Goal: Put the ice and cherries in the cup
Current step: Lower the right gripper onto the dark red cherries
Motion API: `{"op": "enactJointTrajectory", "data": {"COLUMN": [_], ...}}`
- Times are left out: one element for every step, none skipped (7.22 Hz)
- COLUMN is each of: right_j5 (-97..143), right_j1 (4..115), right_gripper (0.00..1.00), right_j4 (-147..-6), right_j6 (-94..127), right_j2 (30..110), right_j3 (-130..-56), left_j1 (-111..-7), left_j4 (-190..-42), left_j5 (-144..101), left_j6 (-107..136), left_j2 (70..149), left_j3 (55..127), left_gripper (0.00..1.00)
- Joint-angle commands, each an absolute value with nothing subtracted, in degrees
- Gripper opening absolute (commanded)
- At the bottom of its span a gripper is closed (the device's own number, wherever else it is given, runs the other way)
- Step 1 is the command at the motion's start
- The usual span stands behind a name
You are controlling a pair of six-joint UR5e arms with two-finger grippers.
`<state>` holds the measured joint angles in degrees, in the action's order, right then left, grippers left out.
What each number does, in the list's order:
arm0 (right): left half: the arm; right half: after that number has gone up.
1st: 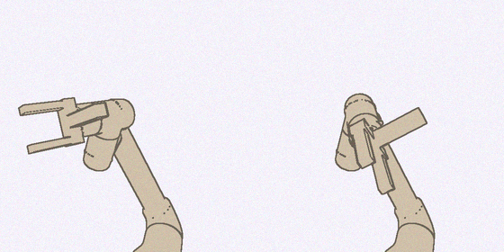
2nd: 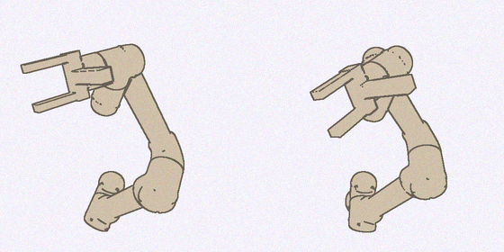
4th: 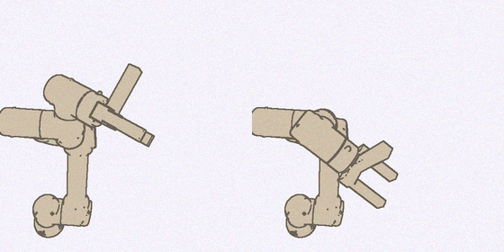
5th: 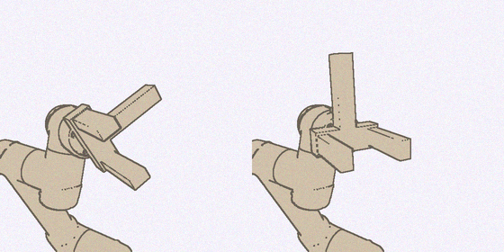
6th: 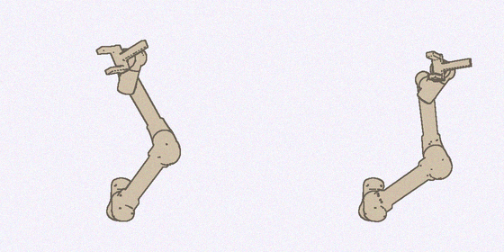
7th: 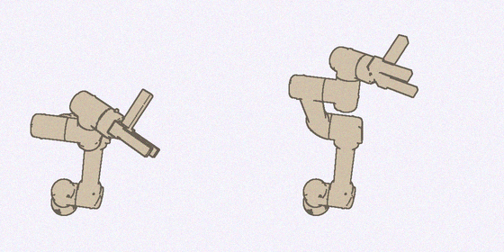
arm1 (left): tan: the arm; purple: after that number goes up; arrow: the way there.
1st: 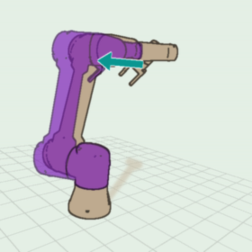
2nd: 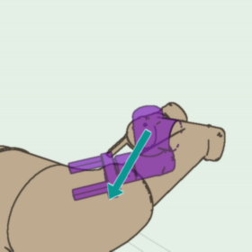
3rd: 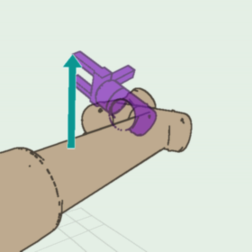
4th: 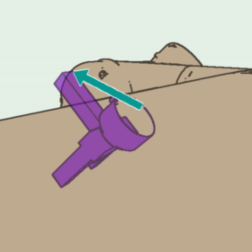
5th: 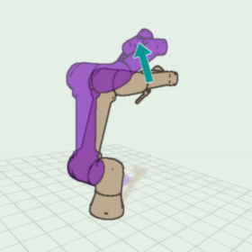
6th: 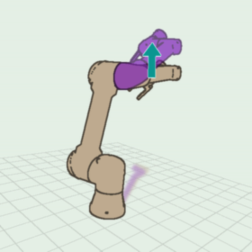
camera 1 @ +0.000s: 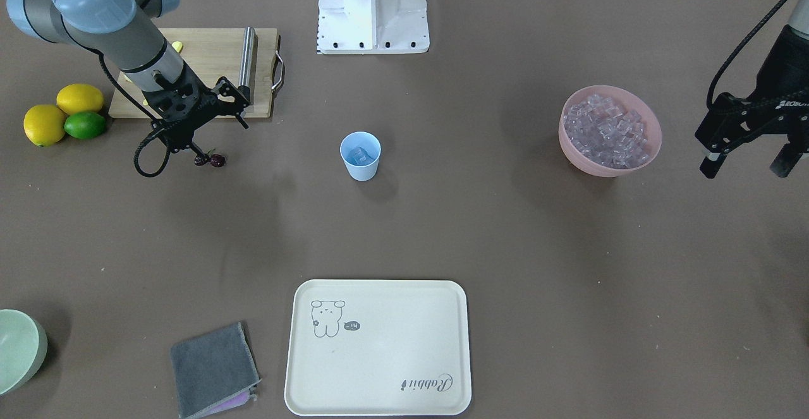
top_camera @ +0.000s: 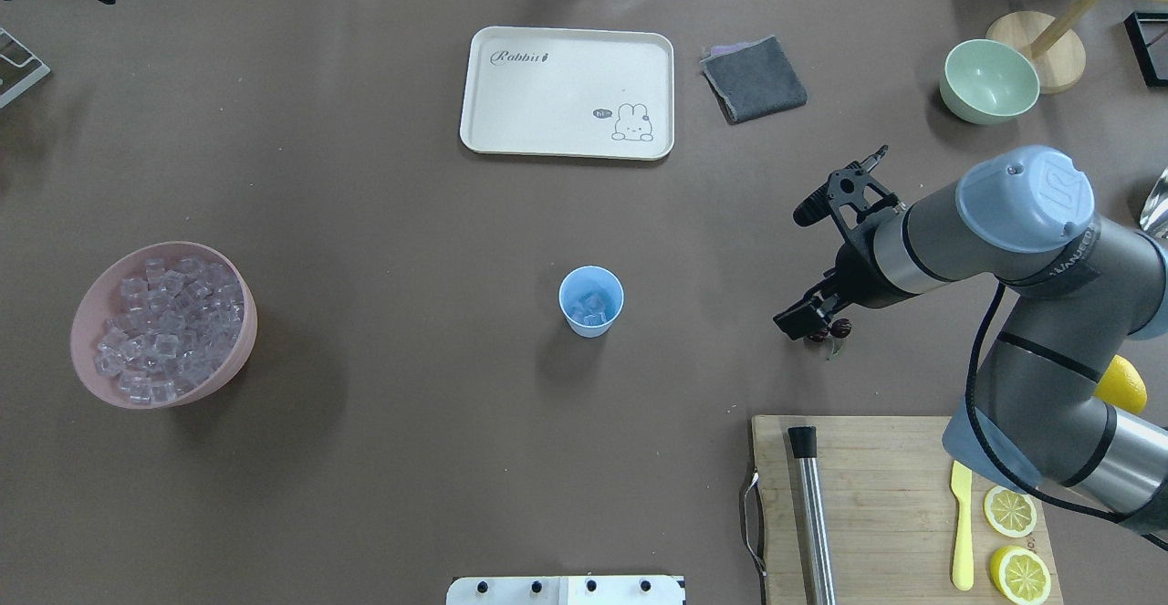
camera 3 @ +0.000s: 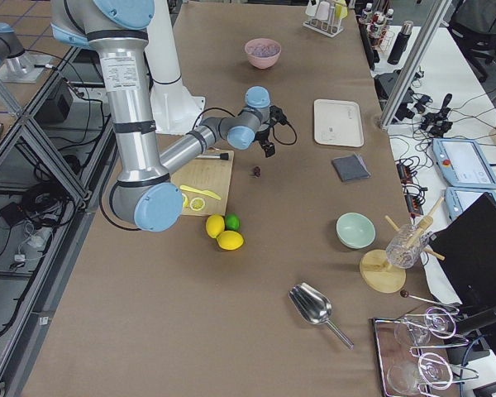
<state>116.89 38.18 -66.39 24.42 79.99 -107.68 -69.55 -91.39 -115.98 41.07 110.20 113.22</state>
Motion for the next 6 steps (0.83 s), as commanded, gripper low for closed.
{"op": "enactJointTrajectory", "data": {"right_j5": [116.81,116.81,116.81,116.72,116.63,116.46], "right_j1": [38.41,38.76,38.67,38.67,38.58,38.58], "right_gripper": [1.0,1.0,1.0,1.0,1.0,1.0], "right_j4": [-65.83,-65.83,-65.83,-65.74,-65.83,-65.83], "right_j6": [17.69,15.93,15.91,16.08,16.43,16.52], "right_j2": [80.68,81.29,81.65,81.56,81.39,81.21], "right_j3": [-106.0,-105.39,-104.86,-103.98,-103.28,-102.58], "left_j1": [-69.61,-69.61,-69.61,-69.61,-69.61,-69.61], "left_j4": [-91.32,-91.23,-91.23,-91.32,-91.32,-91.23], "left_j5": [-115.93,-115.93,-115.93,-115.93,-115.93,-115.93], "left_j6": [41.04,41.04,41.04,41.04,41.13,41.13], "left_j2": [109.95,109.95,109.95,109.34,109.25,109.16], "left_j3": [113.2,113.03,112.94,113.2,113.38,113.47], "left_gripper": [0.98,0.98,0.98,0.98,0.98,0.98]}}
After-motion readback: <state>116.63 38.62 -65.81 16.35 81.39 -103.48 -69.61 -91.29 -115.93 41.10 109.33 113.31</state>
